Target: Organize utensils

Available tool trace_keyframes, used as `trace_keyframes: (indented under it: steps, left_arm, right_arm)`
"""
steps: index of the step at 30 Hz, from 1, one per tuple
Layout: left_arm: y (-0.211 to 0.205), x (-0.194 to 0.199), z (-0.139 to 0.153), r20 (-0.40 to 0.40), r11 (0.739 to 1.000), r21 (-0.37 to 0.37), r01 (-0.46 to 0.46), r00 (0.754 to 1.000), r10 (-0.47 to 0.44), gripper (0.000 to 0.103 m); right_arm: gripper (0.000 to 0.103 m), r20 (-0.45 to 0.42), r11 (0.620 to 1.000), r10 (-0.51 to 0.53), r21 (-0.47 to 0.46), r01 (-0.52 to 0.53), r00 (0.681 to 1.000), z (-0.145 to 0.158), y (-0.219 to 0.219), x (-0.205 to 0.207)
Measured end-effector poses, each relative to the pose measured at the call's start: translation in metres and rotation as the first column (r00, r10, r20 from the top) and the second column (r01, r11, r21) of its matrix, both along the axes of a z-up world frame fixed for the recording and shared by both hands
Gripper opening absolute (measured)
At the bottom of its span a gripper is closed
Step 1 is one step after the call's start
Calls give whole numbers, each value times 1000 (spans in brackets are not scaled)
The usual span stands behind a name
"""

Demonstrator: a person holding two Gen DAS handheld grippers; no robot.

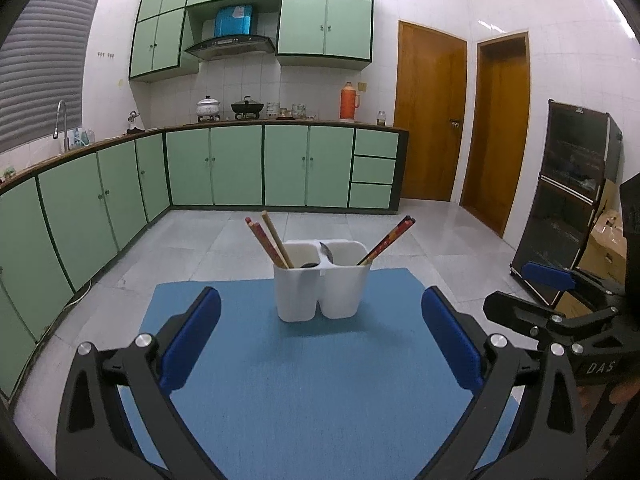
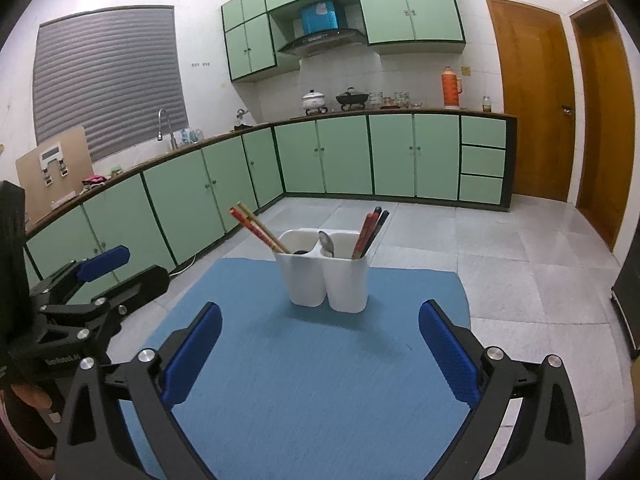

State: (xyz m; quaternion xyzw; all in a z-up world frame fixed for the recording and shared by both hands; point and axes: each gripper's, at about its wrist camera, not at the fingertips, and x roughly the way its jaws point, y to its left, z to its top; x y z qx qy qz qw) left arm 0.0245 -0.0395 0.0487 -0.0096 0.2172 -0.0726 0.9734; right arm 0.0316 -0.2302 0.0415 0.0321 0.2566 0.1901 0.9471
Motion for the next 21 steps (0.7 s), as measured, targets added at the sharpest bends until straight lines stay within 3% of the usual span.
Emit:
trace_keyframes:
  steps: [21]
  left_arm:
    - [7,-4,-6,-14,1000,-1,-5,1000,4,97]
  right_arm:
    - [97,-7,1000,13,-1,-13,1000,-1,5,1]
